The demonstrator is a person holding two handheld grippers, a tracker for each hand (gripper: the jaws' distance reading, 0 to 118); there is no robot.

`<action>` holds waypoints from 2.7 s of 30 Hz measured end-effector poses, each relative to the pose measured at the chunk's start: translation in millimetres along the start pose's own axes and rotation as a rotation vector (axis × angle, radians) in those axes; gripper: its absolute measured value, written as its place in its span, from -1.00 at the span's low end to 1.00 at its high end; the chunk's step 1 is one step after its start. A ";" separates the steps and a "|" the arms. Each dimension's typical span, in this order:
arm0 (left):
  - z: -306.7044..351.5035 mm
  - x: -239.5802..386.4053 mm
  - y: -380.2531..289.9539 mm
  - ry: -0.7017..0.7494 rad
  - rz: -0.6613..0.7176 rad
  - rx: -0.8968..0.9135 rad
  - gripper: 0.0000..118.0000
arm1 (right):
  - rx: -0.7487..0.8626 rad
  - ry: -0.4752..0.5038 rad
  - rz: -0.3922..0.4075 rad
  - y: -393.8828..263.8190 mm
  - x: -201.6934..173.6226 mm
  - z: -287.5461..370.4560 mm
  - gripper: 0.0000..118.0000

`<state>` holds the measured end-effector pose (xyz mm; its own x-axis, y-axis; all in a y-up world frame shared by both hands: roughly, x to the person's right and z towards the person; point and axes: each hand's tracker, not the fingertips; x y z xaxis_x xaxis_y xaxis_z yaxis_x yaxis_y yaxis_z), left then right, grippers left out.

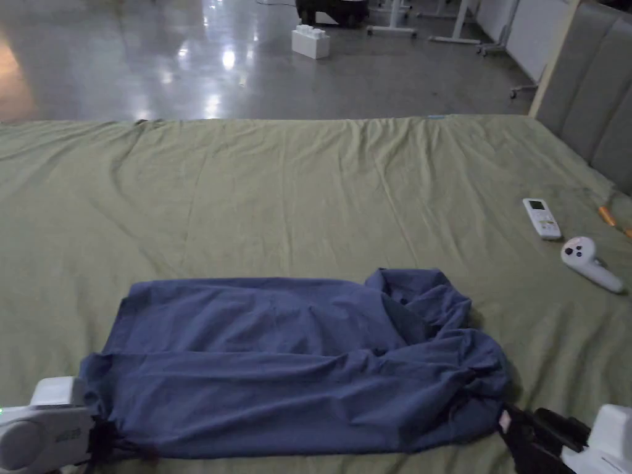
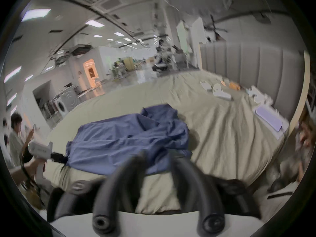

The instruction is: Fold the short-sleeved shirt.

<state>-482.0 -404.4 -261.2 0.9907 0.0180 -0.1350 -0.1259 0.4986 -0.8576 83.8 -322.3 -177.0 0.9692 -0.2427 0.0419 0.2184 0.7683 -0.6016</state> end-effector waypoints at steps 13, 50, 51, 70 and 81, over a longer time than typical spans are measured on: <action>9.2 9.8 -9.9 -0.022 0.026 -0.002 -0.77 | -0.247 -0.084 0.117 -5.2 4.0 -123.6 0.01; 112.9 -41.1 -143.9 -0.125 0.264 0.258 0.50 | -0.148 -0.201 0.150 -40.9 51.6 -8.3 0.27; 125.4 -44.2 -142.8 -0.119 0.276 0.296 0.50 | -0.105 -0.208 0.121 -37.5 54.2 1.2 0.26; 336.3 85.5 -110.7 -0.018 -0.187 0.974 -0.69 | 0.533 0.147 0.347 20.6 -78.5 168.7 -0.45; 335.6 85.7 -119.7 -0.068 -0.194 0.912 -1.00 | 0.515 0.139 0.489 7.7 -99.8 167.4 -1.00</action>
<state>-364.6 -171.8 -3.6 0.9946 -0.1009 0.0241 0.1033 0.9852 -0.1371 7.8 -193.0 -52.3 0.9536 0.1538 -0.2588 -0.1777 0.9815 -0.0713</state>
